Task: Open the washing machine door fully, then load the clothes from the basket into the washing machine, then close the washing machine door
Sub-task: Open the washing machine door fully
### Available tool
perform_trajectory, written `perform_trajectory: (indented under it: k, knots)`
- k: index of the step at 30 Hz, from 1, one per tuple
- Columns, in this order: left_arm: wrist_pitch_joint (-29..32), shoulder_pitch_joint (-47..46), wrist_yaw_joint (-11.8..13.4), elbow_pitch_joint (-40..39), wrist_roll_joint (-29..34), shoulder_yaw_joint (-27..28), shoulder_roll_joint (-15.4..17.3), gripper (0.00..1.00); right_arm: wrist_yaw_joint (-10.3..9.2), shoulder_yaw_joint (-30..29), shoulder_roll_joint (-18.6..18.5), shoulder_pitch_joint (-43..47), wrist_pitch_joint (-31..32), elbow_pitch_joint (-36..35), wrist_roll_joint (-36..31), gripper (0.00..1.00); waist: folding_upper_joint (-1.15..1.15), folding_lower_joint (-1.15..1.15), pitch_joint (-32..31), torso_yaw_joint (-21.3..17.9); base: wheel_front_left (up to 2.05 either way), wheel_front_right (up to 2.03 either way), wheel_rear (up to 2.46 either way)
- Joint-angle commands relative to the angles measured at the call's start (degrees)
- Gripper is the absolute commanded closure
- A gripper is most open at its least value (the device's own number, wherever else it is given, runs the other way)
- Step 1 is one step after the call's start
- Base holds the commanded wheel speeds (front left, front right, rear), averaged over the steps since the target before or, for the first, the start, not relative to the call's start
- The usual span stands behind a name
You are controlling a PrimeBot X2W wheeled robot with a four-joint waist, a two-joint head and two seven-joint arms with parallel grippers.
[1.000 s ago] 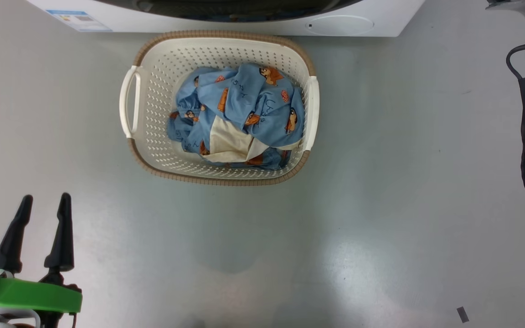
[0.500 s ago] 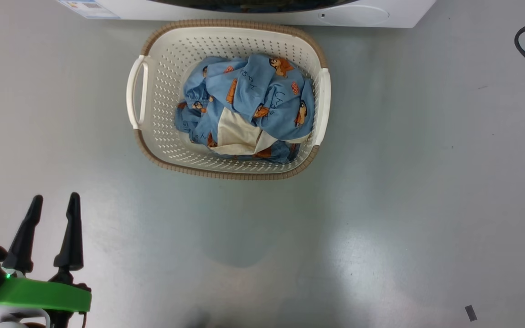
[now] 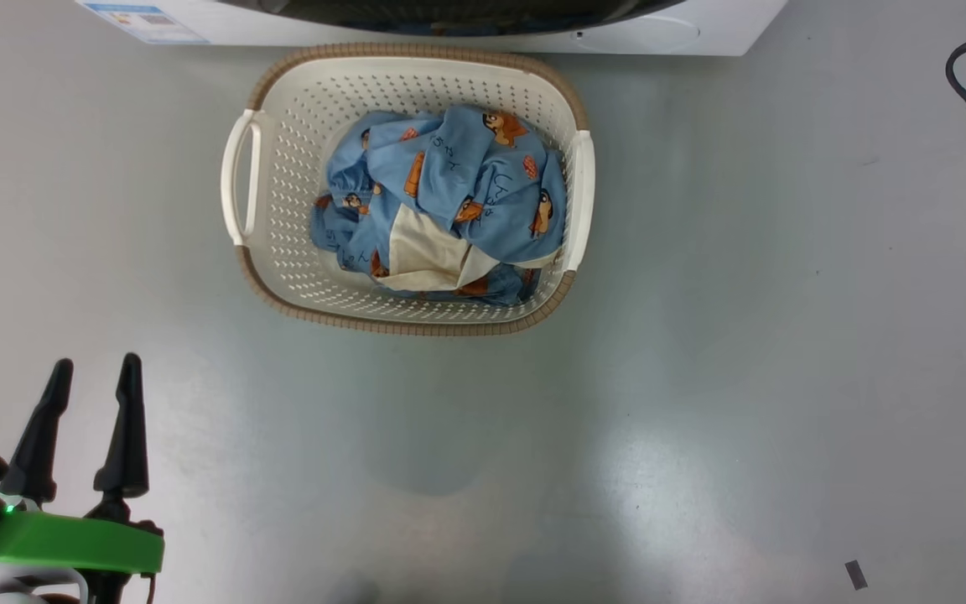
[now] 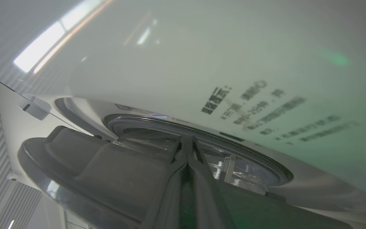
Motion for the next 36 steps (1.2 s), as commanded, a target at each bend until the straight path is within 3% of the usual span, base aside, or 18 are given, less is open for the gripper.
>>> perform_trajectory:
  k: [1, 24, 36]
  knots:
    - [-0.37, -0.11, -0.09, -0.79, -0.17, 2.50, 2.07, 0.00, 0.11, 1.38, 2.08, 0.37, 1.16, -2.21, 0.45, 1.00, 0.00, 0.00, -0.08, -0.20, 0.00, 0.00, 0.00]
    - [-0.37, 0.40, -0.09, -0.58, 0.17, 3.82, 2.10, 0.00, 0.11, 6.09, 4.97, 6.37, 6.29, -5.69, 1.72, 1.00, 0.00, 0.00, -2.32, -2.56, 0.00, 0.00, 0.00]
    - [-0.37, 1.12, -0.09, -0.25, 0.68, 5.05, 0.94, 0.00, 0.11, 9.93, 7.07, 14.63, 8.89, -7.54, 2.41, 1.00, 0.00, 0.00, -7.80, -4.41, 0.00, 0.00, 0.00]
